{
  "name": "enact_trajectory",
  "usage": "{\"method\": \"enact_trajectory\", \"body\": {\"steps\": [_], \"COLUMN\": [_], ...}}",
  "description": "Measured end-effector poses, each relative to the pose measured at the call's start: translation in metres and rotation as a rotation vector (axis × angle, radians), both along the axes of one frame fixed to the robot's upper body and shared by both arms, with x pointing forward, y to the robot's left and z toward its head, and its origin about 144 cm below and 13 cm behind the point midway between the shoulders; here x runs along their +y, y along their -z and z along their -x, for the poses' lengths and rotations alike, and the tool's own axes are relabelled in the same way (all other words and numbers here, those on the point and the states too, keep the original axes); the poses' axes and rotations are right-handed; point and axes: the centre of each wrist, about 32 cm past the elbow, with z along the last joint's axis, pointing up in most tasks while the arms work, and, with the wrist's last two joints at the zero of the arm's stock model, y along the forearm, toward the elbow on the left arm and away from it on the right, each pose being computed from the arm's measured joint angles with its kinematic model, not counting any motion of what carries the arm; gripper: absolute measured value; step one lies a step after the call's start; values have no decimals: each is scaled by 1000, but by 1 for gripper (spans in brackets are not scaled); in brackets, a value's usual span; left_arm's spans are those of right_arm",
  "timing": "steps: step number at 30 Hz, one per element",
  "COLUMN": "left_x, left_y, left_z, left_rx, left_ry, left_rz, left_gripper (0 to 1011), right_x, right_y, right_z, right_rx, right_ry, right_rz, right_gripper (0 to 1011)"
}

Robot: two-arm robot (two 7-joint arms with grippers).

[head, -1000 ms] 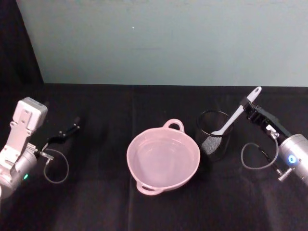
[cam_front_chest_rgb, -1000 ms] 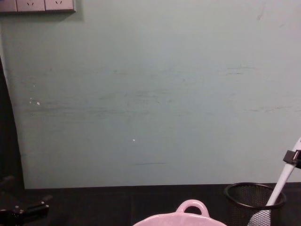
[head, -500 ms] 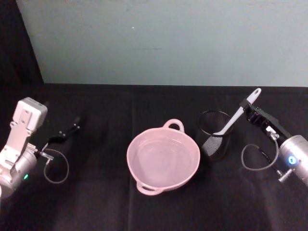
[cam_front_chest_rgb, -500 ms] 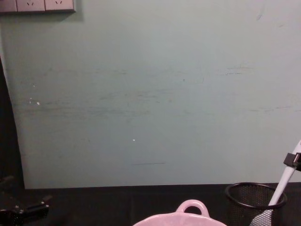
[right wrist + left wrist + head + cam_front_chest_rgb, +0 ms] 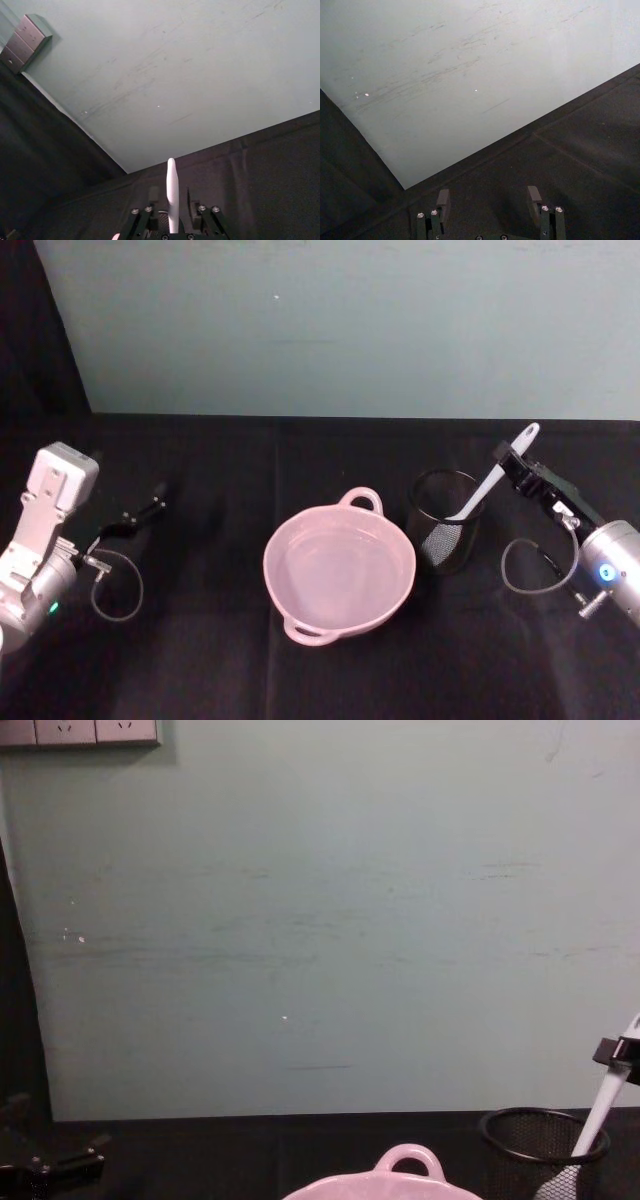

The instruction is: Use the one hand to pick up the spoon and stir the clear water in the bowl.

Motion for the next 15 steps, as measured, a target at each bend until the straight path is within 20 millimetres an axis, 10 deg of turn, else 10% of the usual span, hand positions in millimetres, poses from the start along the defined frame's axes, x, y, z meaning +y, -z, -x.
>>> {"method": "enact_trajectory", "body": {"steps": [15], "left_x": [0], "left_y": [0], "left_z": [0], "left_rx": [0], "left_ry": [0], "left_rz": [0], "left_gripper": [1005], "right_x": [0], "right_y": [0], "right_z": [0], "right_rx": [0], "right_ry": [0], "right_rz": [0], "right_gripper": [813]}}
